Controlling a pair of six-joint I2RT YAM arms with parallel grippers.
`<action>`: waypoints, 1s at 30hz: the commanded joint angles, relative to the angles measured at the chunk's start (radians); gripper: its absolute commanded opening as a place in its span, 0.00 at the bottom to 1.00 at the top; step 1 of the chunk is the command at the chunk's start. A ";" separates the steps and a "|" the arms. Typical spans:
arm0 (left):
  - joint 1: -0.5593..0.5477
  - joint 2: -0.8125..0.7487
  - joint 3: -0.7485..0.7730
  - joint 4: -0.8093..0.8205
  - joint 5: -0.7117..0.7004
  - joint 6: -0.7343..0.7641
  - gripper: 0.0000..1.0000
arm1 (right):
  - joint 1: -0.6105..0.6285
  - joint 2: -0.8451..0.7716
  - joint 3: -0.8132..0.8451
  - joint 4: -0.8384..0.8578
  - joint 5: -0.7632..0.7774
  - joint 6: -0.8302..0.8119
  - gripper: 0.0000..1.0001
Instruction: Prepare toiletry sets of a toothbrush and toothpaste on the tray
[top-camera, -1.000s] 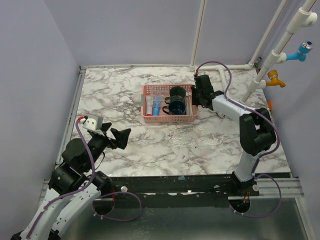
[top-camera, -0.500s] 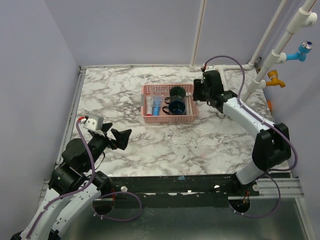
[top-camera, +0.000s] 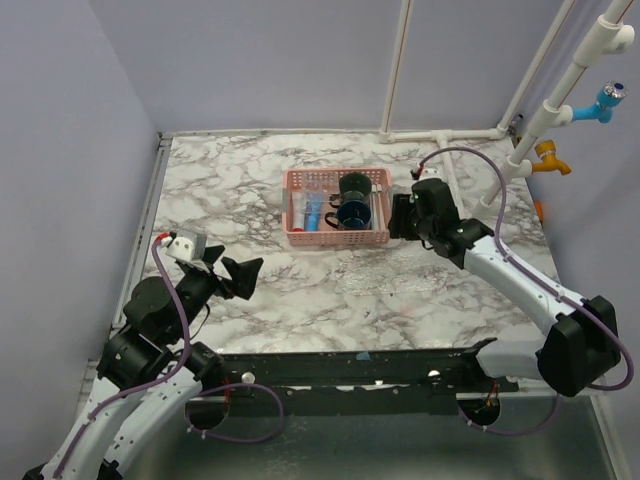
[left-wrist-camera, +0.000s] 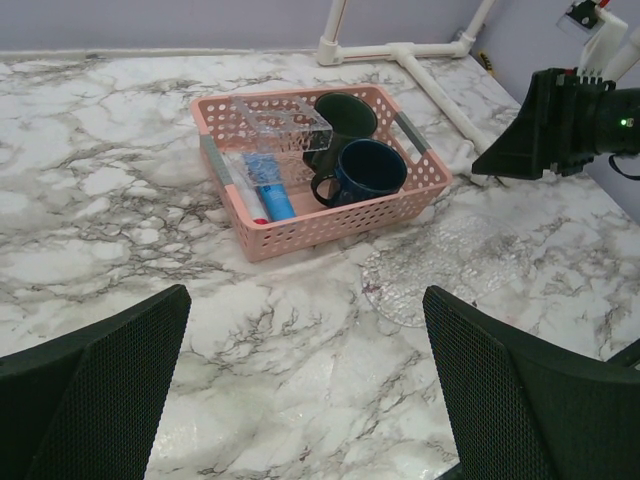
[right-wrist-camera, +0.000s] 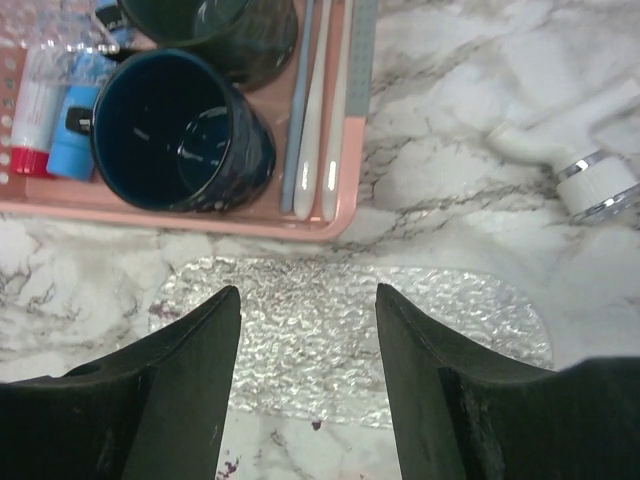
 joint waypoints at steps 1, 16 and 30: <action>0.011 0.000 0.005 -0.001 0.031 -0.007 0.99 | 0.052 -0.024 -0.062 -0.055 0.060 0.082 0.60; 0.014 0.007 0.003 -0.003 0.032 -0.008 0.99 | 0.115 0.039 -0.219 0.041 0.077 0.204 0.61; 0.015 0.009 0.004 -0.005 0.033 -0.008 0.99 | 0.172 0.119 -0.245 0.061 0.145 0.243 0.61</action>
